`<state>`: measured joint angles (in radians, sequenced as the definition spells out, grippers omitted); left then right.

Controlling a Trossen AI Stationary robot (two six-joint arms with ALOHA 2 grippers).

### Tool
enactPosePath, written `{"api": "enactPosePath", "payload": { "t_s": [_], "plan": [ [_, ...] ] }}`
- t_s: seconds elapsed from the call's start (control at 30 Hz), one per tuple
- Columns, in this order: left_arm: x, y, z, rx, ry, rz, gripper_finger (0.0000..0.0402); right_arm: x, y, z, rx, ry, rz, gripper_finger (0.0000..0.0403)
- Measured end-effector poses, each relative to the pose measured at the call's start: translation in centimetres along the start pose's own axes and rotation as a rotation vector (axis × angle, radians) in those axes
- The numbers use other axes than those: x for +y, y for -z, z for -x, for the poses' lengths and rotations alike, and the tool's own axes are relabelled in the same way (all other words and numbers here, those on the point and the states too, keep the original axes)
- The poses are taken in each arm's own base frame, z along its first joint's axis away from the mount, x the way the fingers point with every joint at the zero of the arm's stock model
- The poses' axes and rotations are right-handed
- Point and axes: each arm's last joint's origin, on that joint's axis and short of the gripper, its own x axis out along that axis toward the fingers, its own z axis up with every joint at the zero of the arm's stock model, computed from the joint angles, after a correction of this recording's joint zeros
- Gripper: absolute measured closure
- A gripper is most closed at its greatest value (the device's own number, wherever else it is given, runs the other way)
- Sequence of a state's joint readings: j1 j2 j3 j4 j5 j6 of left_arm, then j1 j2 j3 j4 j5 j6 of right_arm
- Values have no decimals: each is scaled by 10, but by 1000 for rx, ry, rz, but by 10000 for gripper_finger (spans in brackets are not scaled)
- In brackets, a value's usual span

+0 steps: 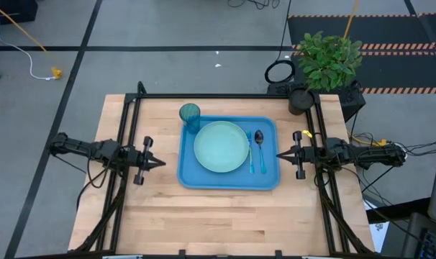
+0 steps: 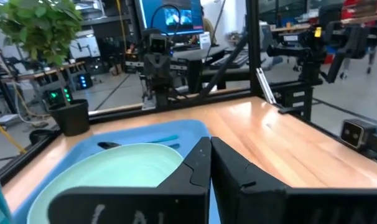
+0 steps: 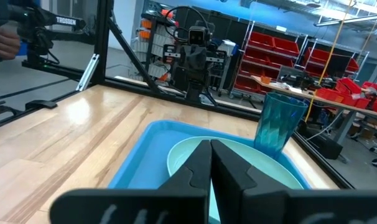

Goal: Pick and place plate/cup/fork/spoon on tray
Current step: Return to Home Position

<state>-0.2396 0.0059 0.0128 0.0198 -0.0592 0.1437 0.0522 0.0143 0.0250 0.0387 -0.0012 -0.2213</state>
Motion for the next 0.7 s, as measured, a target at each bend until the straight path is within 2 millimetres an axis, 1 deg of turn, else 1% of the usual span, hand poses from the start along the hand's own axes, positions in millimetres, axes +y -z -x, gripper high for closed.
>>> {"api": "enactPosePath", "payload": {
  "t_s": [0.13, 0.33, 0.5, 0.7],
  "plan": [
    [0, 0, 0, 2, 12, 16, 392, 0, 0, 0, 3, -1, 0, 403],
    [-1, 1, 0, 5, 45, 23, 398, 0, 0, 0, 3, -1, 0, 403],
    [-1, 1, 0, 6, 45, 31, 384, 0, 0, 0, 4, -1, 0, 403],
    [-1, 1, 0, 8, 45, 49, 381, 0, 0, 0, 4, -1, 0, 403]
  ]
}}
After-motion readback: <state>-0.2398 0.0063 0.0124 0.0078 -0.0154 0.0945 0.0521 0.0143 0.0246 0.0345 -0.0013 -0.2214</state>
